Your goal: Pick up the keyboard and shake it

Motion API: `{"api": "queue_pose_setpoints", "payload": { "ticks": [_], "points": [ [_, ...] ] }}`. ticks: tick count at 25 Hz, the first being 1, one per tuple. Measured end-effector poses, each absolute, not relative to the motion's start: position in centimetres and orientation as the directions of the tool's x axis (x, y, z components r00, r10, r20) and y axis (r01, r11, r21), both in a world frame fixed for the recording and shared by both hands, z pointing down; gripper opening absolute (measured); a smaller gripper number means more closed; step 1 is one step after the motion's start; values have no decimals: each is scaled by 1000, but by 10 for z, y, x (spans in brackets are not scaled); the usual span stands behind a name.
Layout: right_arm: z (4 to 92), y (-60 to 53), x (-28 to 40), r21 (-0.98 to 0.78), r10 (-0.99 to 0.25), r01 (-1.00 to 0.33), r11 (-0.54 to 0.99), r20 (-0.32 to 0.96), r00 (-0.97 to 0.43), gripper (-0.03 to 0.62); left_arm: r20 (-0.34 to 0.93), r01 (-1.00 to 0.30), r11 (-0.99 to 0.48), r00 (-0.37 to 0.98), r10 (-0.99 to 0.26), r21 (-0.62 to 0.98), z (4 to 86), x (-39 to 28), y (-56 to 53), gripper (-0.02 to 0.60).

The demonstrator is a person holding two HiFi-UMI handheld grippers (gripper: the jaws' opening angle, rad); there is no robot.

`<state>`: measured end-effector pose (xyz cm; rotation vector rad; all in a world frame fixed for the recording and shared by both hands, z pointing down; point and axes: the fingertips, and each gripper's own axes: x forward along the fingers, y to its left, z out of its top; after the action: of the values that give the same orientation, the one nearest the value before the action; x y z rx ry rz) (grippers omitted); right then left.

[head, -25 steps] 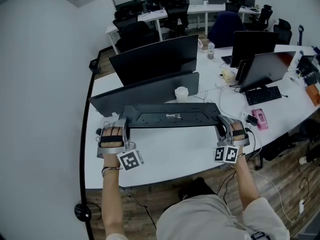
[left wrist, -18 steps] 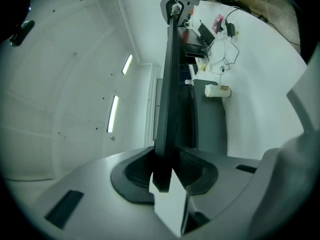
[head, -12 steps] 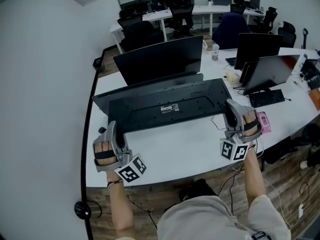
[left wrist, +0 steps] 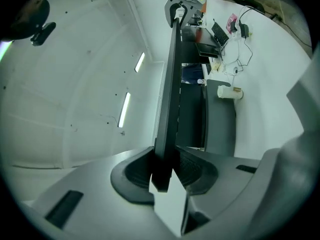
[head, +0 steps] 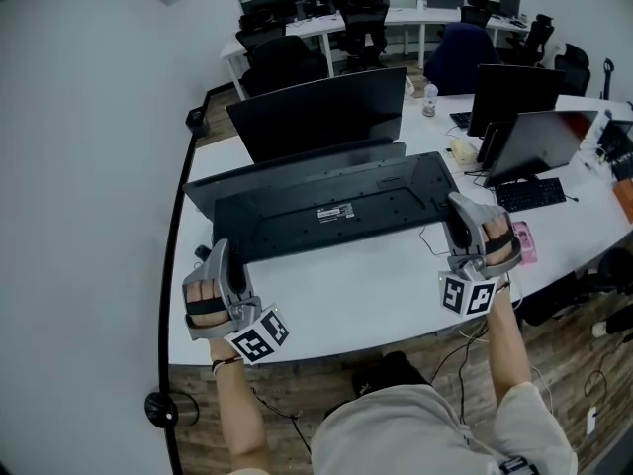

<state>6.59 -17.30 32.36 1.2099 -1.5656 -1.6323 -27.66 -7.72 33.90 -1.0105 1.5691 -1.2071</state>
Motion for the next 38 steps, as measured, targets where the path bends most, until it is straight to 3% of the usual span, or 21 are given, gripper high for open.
{"api": "queue_pose_setpoints", "payload": {
  "ticks": [10, 20, 23, 28, 32, 35, 38],
  "points": [
    [424, -199, 65, 986, -884, -55, 156, 115, -452, 129, 122, -140, -89, -245, -962, -986, 445, -273, -97, 115],
    [506, -199, 63, 938, -832, 25, 346, 319, -453, 127, 297, -196, -260, -195, -935, -946, 530, -272, -94, 115],
    [525, -195, 61, 886, -767, 79, 458, 438, -469, 127, 412, -288, -367, -113, -904, -885, 559, -276, -92, 115],
    [547, -181, 60, 665, -514, 197, 721, 703, -491, 126, 635, -339, -623, 88, -767, -705, 598, -274, -77, 115],
    [558, -164, 63, 354, -185, 290, 889, 858, -479, 124, 763, -473, -823, 389, -516, -316, 618, -267, -52, 115],
    [551, -150, 64, 85, 87, 313, 946, 863, -497, 123, 720, -486, -872, 586, -371, -54, 608, -260, -35, 114],
    [534, -149, 62, -123, 274, 281, 952, 751, -601, 121, 594, -494, -855, 739, -318, 157, 599, -258, -28, 115]
  ]
}}
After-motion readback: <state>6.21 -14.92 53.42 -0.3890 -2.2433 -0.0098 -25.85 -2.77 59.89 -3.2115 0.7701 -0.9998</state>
